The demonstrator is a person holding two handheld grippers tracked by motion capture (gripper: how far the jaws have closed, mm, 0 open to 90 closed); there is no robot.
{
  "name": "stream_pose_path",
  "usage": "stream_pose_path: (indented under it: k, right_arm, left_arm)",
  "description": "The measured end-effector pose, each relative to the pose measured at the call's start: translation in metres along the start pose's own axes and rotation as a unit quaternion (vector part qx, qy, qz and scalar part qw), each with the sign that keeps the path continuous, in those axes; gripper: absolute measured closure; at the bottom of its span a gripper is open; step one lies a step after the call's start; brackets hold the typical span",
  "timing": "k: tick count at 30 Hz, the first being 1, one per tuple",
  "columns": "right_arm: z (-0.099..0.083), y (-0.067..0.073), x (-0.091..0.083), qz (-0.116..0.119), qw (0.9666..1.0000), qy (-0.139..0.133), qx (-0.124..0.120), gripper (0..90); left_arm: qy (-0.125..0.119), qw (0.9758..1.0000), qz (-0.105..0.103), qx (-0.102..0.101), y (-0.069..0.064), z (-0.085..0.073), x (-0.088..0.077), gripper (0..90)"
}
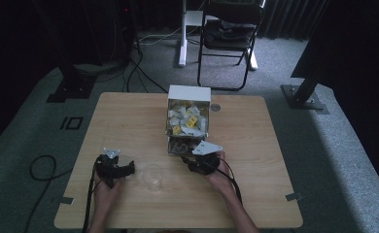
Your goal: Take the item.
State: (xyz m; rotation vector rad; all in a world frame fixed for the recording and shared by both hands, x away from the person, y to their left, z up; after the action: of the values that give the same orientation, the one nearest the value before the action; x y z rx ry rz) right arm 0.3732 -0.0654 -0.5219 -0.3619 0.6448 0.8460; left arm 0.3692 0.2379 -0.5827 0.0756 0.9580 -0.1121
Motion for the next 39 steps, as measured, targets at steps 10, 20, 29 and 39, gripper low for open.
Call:
stream_pose_path:
  k: [10,20,29,39]
  right_arm:
    - [-0.005,0.011,-0.007,0.003,1.0,-0.002,-0.005,60.3]
    - [-0.006,0.015,-0.014,-0.003,1.0,-0.005,-0.004,65.8]
    - [0.004,0.008,-0.01,-0.018,0.9997,-0.009,0.012,72.1]
    - [0.008,0.006,-0.004,-0.012,0.9996,-0.009,0.026,87.7]
  left_arm:
    - [0.0,1.0,0.0,0.0,0.0,0.0,0.0,6.9]
    - [0.0,1.0,0.0,0.0,0.0,0.0,0.0,6.9]
    - [0.0,1.0,0.0,0.0,0.0,0.0,0.0,6.9]
    - [0.0,1.0,0.0,0.0,0.0,0.0,0.0,6.9]
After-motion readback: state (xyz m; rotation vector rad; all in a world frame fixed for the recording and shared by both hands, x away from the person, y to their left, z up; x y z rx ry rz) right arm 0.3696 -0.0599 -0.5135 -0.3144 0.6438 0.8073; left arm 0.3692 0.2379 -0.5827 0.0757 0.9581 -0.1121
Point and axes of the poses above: each handheld gripper's, and its own axes: x roughly forward along the jaws, z roughly out of its top, y roughly to its left, the point moved 5 cm from there along x, roughly forward along the jaws, and after that the axes turned 9 degrees about y, right-handed, at the moved point
